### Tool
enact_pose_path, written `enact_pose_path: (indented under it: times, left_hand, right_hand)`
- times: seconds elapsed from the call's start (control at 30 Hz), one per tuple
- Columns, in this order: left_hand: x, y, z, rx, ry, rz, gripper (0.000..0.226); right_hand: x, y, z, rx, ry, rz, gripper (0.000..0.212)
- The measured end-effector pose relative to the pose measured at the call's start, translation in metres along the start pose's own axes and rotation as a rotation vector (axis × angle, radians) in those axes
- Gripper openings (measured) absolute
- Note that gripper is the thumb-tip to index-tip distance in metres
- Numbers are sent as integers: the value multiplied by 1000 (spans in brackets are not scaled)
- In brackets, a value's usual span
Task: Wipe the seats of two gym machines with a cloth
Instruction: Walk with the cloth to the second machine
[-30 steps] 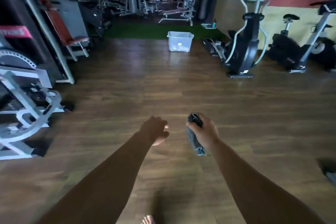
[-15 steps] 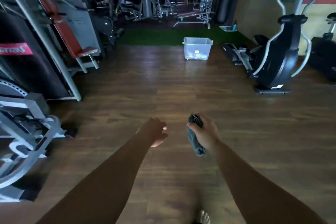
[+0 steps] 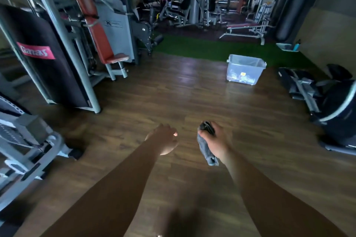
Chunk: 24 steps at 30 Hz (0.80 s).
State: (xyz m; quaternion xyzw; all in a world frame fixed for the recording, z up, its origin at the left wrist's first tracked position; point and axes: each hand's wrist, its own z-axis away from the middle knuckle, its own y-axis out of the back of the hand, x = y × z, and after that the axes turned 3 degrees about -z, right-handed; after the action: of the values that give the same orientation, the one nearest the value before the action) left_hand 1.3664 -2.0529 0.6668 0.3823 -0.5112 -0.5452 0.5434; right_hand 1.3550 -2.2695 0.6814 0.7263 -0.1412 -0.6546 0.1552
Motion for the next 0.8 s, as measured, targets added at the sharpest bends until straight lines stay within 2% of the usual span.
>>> enact_pose_path:
  times: [0.23,0.3,0.57,0.7,0.8]
  left_hand:
    - [-70,42,-169,-8,-15,-50,45]
    - [-90,58,-217,-19,-11,-62,44]
    - [-148,102,-407,-31,-19,-113,43]
    - [-178,118,-513,-24,70,-59,43]
    - [-198,142,-580,-7,122,-37,44]
  right_hand:
    - [14,-52,-189,-20,9,-45,15]
    - [9,-62,-239,-36,-7,-15,12]
    - [16,-97,-447,-61,-6,39,21]
    - [26,-110,-564,-129,13,45,14]
    - [60,-126,-671,-217,33,33,26]
